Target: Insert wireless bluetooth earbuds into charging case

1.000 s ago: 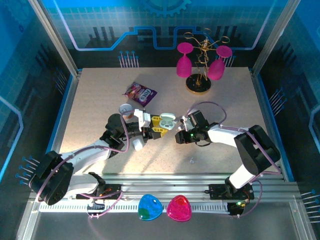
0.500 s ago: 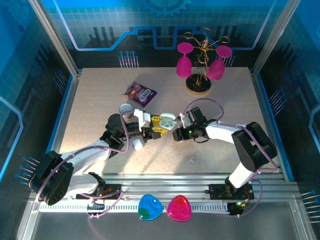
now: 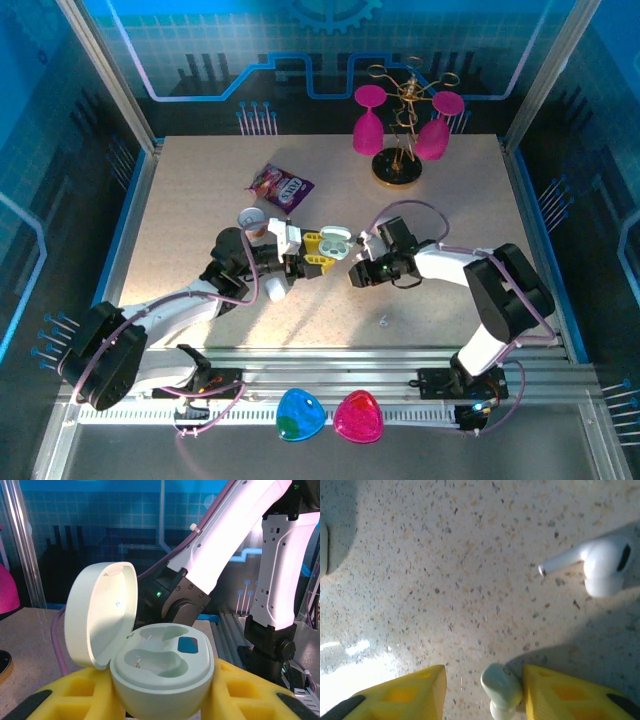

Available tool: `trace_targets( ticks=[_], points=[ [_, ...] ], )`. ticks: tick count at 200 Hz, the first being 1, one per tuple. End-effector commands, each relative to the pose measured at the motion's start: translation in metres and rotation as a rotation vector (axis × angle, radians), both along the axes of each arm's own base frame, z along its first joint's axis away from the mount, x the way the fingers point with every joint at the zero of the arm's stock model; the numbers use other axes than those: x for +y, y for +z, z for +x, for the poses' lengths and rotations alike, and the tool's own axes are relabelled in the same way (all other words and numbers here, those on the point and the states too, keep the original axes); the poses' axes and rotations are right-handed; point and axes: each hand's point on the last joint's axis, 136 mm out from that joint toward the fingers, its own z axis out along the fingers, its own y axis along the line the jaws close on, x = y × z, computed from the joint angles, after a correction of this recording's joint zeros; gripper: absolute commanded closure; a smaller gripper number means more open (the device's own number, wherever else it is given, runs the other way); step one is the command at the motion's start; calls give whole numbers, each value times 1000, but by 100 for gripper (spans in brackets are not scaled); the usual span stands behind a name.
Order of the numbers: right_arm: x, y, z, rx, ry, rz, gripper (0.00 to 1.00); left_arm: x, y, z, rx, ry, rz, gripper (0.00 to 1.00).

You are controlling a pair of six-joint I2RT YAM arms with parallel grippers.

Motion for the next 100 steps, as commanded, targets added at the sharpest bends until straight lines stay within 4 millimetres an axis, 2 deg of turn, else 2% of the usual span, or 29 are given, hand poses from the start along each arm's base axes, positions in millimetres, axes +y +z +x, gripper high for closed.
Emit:
trace_targets(
  ticks=[1, 100],
  points=[
    [-3, 5, -6, 5, 7, 23, 57, 1, 4, 2, -37, 3, -6, 73],
    [-3, -5, -1, 26, -17, 29, 72, 1, 2, 2, -32, 5, -3, 73]
  ],
)
